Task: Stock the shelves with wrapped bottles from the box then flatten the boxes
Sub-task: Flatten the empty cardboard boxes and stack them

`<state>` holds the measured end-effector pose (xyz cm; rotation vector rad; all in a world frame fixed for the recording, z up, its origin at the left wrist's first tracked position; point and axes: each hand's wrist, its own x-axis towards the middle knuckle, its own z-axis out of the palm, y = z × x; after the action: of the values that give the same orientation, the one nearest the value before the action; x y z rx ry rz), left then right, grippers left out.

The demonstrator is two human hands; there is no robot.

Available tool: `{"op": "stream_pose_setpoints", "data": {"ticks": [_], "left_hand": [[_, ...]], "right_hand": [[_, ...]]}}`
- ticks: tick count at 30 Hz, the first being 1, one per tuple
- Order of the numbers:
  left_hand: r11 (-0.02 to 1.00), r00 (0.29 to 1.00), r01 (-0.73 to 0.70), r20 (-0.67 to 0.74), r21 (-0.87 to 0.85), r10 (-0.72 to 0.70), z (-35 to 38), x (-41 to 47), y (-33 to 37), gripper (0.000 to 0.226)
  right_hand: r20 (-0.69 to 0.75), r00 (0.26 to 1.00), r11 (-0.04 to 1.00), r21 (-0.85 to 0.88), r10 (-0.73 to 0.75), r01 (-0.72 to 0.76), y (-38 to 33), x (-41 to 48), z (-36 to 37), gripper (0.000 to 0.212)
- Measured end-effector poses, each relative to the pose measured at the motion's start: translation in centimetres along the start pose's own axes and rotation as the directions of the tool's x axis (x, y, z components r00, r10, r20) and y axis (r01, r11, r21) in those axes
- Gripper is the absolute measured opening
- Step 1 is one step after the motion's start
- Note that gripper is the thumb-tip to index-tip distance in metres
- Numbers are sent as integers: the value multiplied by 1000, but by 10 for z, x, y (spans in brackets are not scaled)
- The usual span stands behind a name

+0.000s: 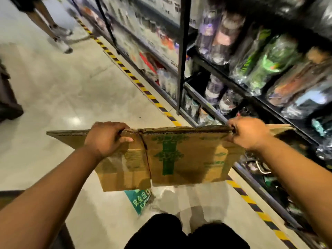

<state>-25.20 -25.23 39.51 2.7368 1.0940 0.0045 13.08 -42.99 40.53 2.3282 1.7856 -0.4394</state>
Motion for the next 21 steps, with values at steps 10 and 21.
{"op": "stream_pose_setpoints", "data": {"ticks": [10,21], "left_hand": [[963,947,265,-173,-51,-270,-62,-75,-181,59],[747,711,645,-230,-163,-664,-103,-80,-359,65]], "right_hand": [[-67,944,944,-98,-323,316,-192,150,-110,33],[61,742,700,-287,-668,654,-420,392,-209,28]]}}
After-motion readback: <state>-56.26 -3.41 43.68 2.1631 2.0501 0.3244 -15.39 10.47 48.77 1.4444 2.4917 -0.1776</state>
